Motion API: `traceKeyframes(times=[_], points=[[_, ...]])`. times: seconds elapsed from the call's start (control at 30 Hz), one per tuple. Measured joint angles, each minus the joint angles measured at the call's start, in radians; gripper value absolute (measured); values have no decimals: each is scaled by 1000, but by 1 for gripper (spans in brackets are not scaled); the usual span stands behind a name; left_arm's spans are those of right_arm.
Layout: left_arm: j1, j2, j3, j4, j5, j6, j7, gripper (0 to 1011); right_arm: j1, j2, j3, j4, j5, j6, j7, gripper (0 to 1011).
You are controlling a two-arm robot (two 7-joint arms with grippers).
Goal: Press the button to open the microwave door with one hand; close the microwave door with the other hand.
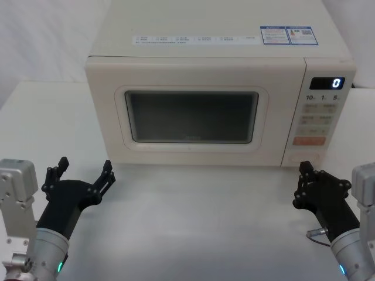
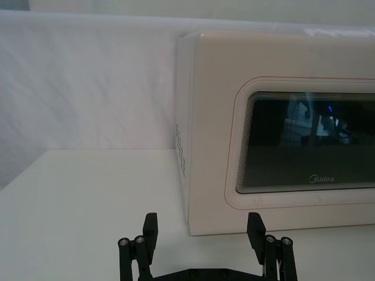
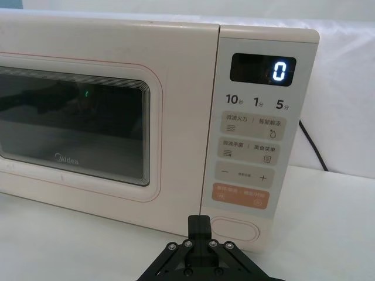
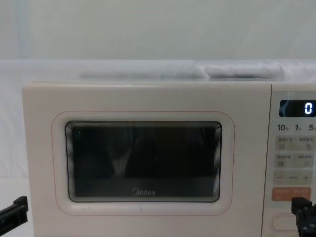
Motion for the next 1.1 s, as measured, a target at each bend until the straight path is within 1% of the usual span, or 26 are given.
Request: traceKeyframes(times=[0.43,0.7,0.9,1.07,1.1], points=[[0,0,0,0,0,0,0,1001,0,0,0,0,0,0,0,0],[0,0,0,0,0,0,0,1001,-17,-12,21,-21,12,6,39,0],[0,0,0,0,0,0,0,1001,-32,-16,35,-45,15,30,67,0],[0,0,0,0,0,0,0,1001,-36,-16,46,-61,20,78,92,0],[0,0,0,0,0,0,0,1001,-36,-15,49,-66,23,97,102,0]])
